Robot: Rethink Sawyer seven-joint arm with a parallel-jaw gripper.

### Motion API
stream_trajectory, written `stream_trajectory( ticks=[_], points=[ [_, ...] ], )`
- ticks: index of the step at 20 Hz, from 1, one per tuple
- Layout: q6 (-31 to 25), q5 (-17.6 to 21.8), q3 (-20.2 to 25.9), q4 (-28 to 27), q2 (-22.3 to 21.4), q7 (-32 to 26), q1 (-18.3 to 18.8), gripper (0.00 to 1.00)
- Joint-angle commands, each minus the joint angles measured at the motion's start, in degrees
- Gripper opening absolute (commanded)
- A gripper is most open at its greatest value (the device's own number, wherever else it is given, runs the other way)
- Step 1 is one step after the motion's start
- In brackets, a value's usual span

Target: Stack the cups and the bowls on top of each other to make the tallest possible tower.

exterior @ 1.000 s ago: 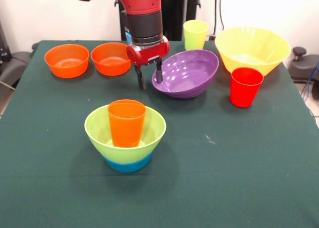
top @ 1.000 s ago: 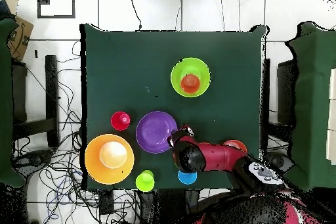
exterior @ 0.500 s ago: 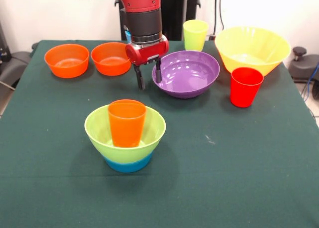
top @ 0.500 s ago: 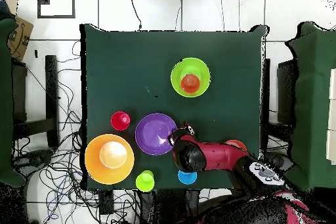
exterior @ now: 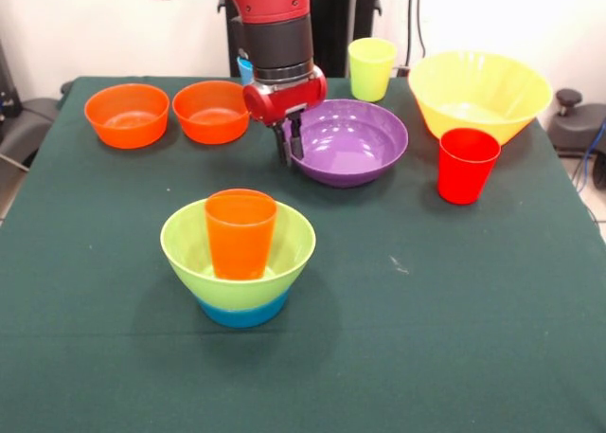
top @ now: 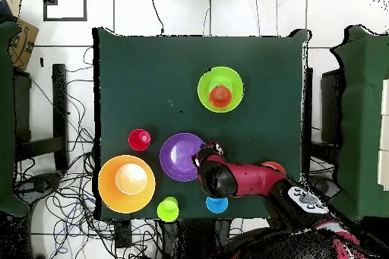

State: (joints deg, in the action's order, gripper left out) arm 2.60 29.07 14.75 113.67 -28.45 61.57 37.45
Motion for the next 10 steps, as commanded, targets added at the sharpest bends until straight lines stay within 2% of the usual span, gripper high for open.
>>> stream_trajectory(
  ticks=[1, 10],
  points=[
    [-7.0, 3.5, 4.9, -1.7, 1.8, 3.3, 0.5, 0.0],
    [-7.6, 4.4, 6.4, -1.9, 2.4, 2.6, 1.7, 0.0]
  ],
)
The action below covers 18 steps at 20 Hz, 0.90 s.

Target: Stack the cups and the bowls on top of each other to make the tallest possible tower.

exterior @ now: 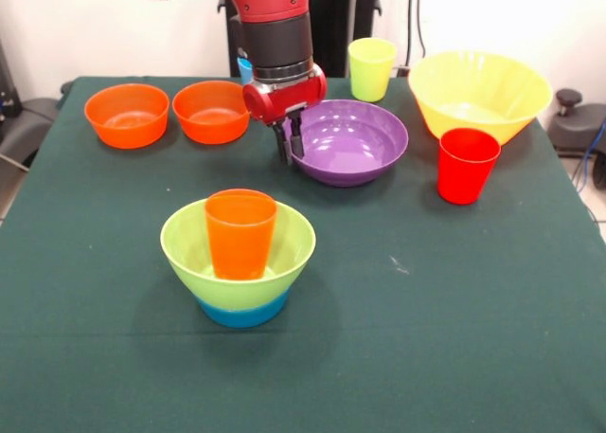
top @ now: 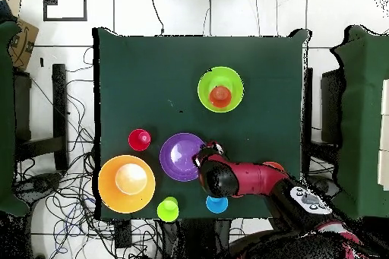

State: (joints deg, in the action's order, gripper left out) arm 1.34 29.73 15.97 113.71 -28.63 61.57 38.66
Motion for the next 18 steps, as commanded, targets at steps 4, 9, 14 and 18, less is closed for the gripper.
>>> stream_trajectory(
  ticks=[4, 9, 14, 18],
  points=[
    [-8.3, 3.7, 5.0, -3.2, 1.5, 1.6, 0.2, 0.0],
    [-17.3, 0.4, 9.4, -1.7, -6.2, -2.0, 3.4, 0.0],
    [-22.1, -0.8, 12.2, -1.0, -9.7, -1.8, 4.9, 0.0],
    [-25.5, -1.8, 14.2, -0.3, -12.5, -1.2, 5.9, 0.0]
  ],
)
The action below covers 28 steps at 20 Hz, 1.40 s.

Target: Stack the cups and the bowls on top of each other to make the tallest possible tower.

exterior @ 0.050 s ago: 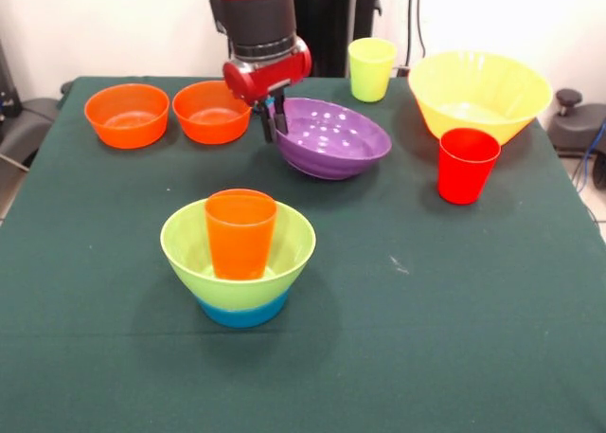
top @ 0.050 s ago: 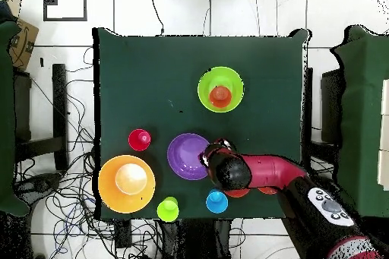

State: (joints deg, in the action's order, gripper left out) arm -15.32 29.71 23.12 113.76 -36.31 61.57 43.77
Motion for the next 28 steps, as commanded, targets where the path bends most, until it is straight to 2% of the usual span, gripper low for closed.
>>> stream_trajectory(
  ticks=[1, 12, 21, 28],
  points=[
    [-9.8, -2.2, 7.6, 0.0, -5.8, -1.2, 1.1, 0.0],
    [-13.3, -3.0, 11.3, 0.6, -7.8, -0.8, 3.3, 0.0],
    [-21.4, -7.2, 14.8, -1.4, -11.0, -2.4, 4.6, 0.0],
    [-25.8, -8.6, 16.0, -3.4, -11.9, -2.9, 5.1, 0.0]
  ],
)
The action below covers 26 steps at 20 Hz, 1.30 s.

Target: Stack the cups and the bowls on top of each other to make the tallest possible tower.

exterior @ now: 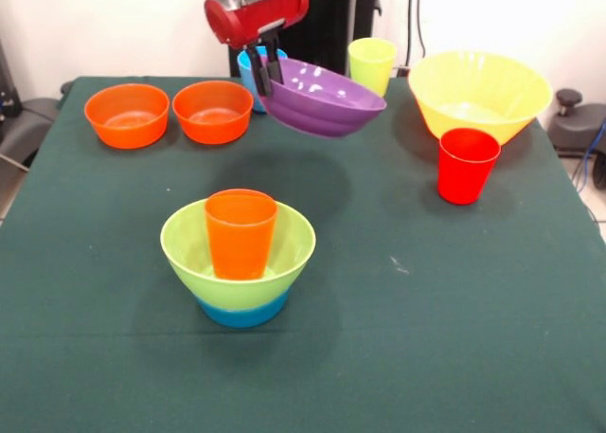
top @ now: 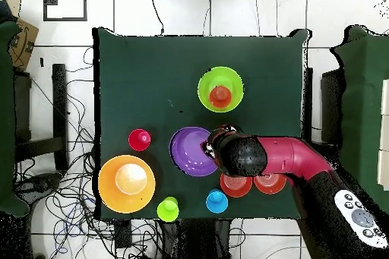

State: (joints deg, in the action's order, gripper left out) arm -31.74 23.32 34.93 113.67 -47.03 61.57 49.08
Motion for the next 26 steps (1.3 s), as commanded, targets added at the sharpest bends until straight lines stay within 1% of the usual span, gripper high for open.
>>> stream_trajectory(
  ticks=[1, 8, 11, 15, 17, 21, 26],
  points=[
    [-10.5, -2.5, 4.4, -3.8, -1.4, -2.9, -0.3, 0.0],
    [-17.6, -3.9, 5.4, -7.8, -1.3, -4.3, -0.1, 0.0],
    [-18.8, -4.2, 5.7, -8.9, -1.0, -4.4, 0.0, 0.0],
    [-22.4, -4.4, 6.3, -11.6, 0.0, -5.5, 0.4, 0.0],
    [-24.1, -4.4, 6.6, -12.8, 0.7, -5.9, 0.5, 0.0],
    [-27.8, -4.5, 7.2, -16.9, 3.0, -7.3, 1.0, 0.0],
    [-31.4, -4.0, 7.4, -21.4, 5.0, -8.1, 0.6, 0.0]
  ],
)
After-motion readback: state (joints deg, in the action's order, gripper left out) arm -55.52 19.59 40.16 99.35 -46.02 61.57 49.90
